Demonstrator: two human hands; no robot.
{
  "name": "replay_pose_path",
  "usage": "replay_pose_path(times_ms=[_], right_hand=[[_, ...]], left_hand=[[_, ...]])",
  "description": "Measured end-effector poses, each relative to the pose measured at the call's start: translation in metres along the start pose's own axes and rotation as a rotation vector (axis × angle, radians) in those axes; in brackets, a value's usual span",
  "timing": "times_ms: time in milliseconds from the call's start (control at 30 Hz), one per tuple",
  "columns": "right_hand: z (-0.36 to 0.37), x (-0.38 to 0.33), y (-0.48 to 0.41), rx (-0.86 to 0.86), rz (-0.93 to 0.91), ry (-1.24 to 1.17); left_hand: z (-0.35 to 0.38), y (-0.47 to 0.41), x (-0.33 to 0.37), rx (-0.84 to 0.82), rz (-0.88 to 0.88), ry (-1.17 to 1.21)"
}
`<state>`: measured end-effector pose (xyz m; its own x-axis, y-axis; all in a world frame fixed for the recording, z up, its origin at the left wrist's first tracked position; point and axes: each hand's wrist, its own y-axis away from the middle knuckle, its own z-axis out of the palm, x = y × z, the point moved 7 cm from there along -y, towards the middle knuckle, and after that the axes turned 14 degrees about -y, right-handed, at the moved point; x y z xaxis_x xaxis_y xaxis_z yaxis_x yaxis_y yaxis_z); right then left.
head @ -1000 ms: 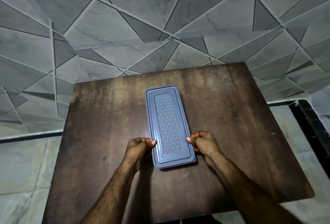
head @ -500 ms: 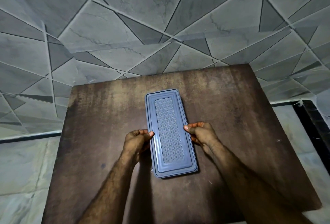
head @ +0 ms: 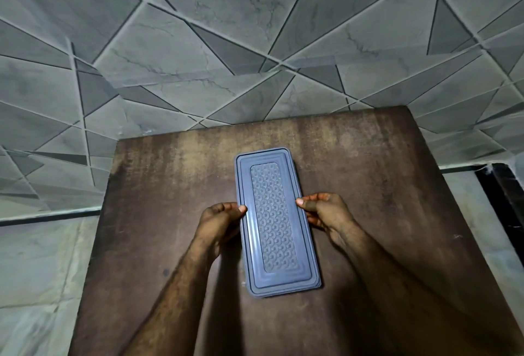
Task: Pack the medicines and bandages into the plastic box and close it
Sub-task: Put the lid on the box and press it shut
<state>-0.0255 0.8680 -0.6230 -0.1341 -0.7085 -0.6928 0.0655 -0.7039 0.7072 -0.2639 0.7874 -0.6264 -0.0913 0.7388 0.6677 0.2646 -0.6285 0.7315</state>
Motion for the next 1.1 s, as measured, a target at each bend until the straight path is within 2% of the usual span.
replay_pose_path(times_ms=[367, 567, 800, 1100], right_hand=[[0.019, -0.031, -0.035, 0.037, -0.024, 0.075], [0.019, -0.028, -0.041, 0.096, -0.075, 0.094], [0.024, -0.039, -0.05, -0.009, -0.002, 0.013], [0.056, -0.083, -0.088, 0.07, -0.122, 0.041]], left_hand=[[-0.002, -0.031, 0.039, 0.083, 0.004, 0.025], [-0.007, -0.04, 0.037, 0.213, 0.019, -0.021], [0.0, -0.042, 0.047, 0.097, 0.033, 0.099], [-0.001, -0.078, 0.093, 0.227, 0.072, 0.147]])
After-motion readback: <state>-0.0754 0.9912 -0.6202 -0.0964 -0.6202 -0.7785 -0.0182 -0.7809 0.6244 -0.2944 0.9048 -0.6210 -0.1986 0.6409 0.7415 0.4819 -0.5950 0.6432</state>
